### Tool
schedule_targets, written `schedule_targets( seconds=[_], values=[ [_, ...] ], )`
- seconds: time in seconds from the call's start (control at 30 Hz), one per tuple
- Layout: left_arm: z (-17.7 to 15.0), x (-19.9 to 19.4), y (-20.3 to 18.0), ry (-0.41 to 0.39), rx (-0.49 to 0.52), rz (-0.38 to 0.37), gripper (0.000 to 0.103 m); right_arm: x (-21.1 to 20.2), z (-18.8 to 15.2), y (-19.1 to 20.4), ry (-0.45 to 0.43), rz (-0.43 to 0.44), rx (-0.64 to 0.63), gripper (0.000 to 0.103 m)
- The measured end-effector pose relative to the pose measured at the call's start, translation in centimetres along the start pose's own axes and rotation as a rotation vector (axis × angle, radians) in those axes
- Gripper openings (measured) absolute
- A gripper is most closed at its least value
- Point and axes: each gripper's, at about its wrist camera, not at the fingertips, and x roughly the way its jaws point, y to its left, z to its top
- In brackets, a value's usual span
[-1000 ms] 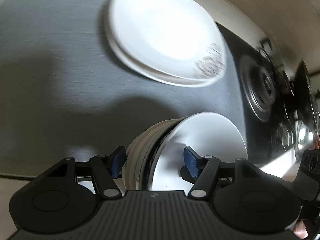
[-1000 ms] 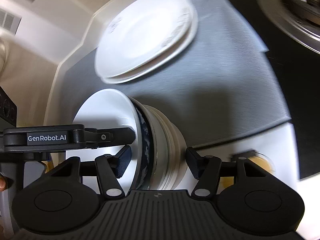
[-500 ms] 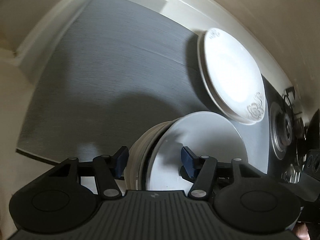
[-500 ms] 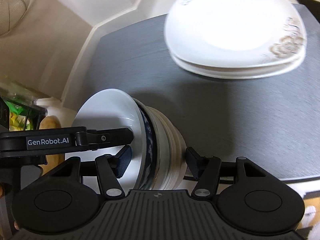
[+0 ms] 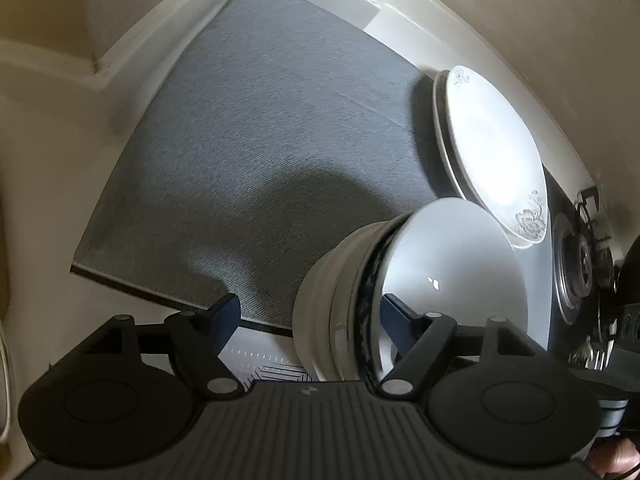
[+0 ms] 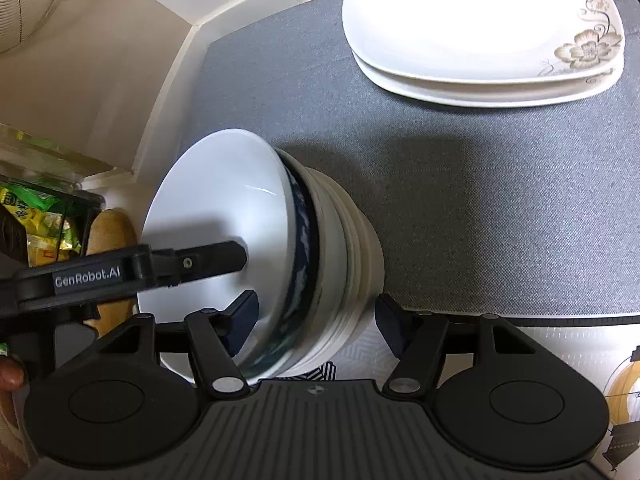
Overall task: Organize plates and bowls
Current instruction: 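Lift the bowl stack with both grippers and carry it toward the plates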
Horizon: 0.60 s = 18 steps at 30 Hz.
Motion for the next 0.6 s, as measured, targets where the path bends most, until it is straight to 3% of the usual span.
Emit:
schedule_targets(
  seconds=[0.43, 0.6],
  values=[
    [1.6, -0.7, 0.2, -0.072, 0.006, 0.013, 0.065, 1.7, 1.3, 1.8, -0.02, 0.02, 0.001, 0.061],
    [2.8, -0.6, 0.6, -0.091, -0.013, 0.015, 0.064, 2.3, 2.9, 2.4, -0.027, 0.023, -0.027, 0.06]
  ],
)
